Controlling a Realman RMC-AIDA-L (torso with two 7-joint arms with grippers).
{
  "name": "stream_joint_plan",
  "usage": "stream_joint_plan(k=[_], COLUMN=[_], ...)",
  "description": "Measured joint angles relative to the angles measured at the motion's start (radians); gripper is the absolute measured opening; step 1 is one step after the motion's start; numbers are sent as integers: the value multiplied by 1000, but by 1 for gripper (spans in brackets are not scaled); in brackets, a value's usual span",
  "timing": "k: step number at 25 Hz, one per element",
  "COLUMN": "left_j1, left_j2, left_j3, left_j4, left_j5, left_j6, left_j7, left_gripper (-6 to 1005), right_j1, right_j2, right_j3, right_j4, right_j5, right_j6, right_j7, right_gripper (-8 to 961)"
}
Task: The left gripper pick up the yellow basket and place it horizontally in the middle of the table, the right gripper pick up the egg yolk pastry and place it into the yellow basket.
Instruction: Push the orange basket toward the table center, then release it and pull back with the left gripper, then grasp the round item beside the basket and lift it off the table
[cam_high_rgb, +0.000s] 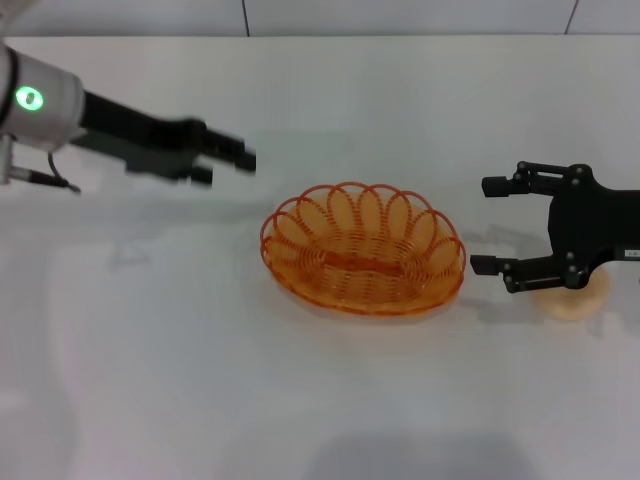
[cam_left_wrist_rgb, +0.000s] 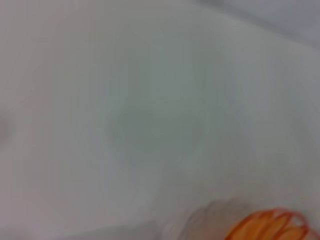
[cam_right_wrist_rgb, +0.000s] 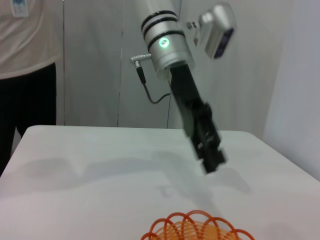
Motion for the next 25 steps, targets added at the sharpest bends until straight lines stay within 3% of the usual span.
stream_joint_plan(k=[3,5,11,21,25], left_j1=[29,46,52,98,139], left_j2=[8,27,90,110,104], left_j3=[-97,-139,-142,-81,-82], left_j4=[-27,-80,-182,-127,-123], left_j5=[-109,-202,-289,-228,-225], left_j6=[6,19,106,230,277], left_j7=[202,352,637,1094,1273], left_gripper=[707,728,787,807,803], right_j1=[0,0,1,7,8], right_j2=[0,0,1,-15,-22], right_j3=[0,0,0,-2,-3], right_j4=[-2,-2,1,-16,-40], right_j5=[1,2,2,-6,-29], right_j6=[1,6,34,39,28], right_j7=[31,46,88,175,223], right_gripper=[851,852,850,851,850])
